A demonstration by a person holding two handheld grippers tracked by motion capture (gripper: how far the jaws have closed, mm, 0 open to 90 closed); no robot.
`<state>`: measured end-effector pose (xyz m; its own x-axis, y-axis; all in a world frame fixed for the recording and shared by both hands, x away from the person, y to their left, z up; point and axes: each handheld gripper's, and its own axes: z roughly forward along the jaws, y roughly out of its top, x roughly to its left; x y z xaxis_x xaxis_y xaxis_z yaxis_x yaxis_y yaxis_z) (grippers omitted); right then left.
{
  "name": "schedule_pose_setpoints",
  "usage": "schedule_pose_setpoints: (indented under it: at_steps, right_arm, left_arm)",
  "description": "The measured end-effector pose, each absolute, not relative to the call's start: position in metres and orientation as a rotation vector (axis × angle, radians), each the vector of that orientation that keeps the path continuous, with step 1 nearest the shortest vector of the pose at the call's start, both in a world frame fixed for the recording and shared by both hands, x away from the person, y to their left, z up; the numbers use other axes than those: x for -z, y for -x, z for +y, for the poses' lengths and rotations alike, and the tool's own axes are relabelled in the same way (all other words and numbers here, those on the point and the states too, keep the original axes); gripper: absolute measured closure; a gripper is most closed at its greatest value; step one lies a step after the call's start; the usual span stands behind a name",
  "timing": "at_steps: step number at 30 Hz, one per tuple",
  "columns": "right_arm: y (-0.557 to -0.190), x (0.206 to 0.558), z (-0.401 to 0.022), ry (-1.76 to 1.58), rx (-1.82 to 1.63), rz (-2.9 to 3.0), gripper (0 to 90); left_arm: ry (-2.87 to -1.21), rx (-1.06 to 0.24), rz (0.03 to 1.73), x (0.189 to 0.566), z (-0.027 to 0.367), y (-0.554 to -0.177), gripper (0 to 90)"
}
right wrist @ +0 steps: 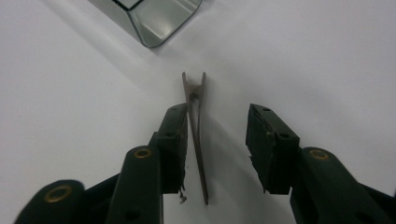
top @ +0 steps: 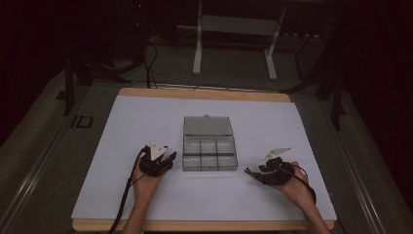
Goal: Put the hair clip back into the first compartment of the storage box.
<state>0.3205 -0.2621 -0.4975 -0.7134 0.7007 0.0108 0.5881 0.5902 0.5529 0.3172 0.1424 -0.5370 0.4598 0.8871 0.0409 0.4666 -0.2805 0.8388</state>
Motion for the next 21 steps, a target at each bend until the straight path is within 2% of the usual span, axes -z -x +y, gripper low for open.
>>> schedule_pose_setpoints:
  at_steps: [21]
  right_arm:
    - [-0.343,0.487,-0.235,-0.993,-0.622,2.758,53.9]
  left_arm:
    - [-1.909,-0.649,1.146,0.537,0.144,-0.318,55.1]
